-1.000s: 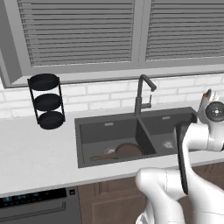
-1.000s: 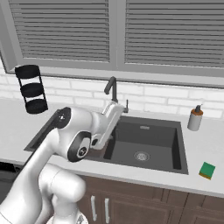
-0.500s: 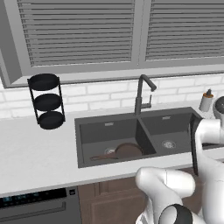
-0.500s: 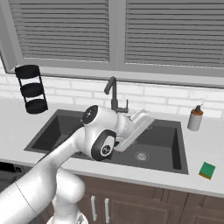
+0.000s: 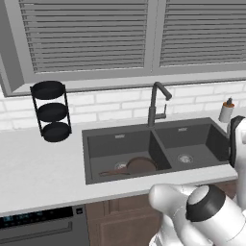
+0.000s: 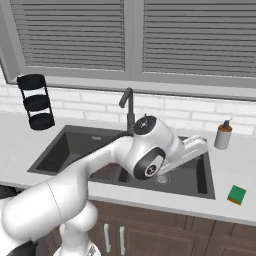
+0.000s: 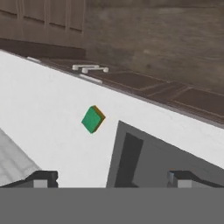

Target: Pick the pan and sponge and place them into the sink. Then turn on the water.

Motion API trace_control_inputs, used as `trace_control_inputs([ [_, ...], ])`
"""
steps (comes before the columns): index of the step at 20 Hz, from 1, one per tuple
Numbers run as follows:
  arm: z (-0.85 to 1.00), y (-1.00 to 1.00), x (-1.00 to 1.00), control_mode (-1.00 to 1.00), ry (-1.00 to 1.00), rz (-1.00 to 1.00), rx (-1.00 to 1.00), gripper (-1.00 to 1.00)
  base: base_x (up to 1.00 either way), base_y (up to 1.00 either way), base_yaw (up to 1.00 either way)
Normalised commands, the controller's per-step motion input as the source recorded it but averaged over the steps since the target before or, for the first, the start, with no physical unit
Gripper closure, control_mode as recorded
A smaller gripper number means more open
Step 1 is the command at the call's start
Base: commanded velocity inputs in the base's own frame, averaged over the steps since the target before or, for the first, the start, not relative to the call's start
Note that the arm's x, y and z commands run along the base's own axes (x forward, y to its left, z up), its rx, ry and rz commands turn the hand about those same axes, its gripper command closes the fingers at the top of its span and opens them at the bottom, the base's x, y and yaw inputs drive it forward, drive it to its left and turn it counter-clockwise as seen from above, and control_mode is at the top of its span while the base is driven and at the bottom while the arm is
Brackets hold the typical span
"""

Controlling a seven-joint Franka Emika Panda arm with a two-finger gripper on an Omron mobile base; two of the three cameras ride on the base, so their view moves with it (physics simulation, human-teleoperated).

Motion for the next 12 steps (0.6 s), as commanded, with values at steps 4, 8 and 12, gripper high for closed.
trace_control_inputs([
  [4, -0.24, -0.40, 0.00, -1.00, -0.05, -0.14, 0.19, -1.00, 0.00, 0.00, 0.00],
  [8, -0.31, -0.54, 0.00, -1.00, -0.07, -0.12, 0.21, -1.00, 0.00, 0.00, 0.00],
  [12, -0.30, -0.66, 0.00, -1.00, 0.00, -0.13, 0.21, -1.00, 0.00, 0.00, 0.00],
])
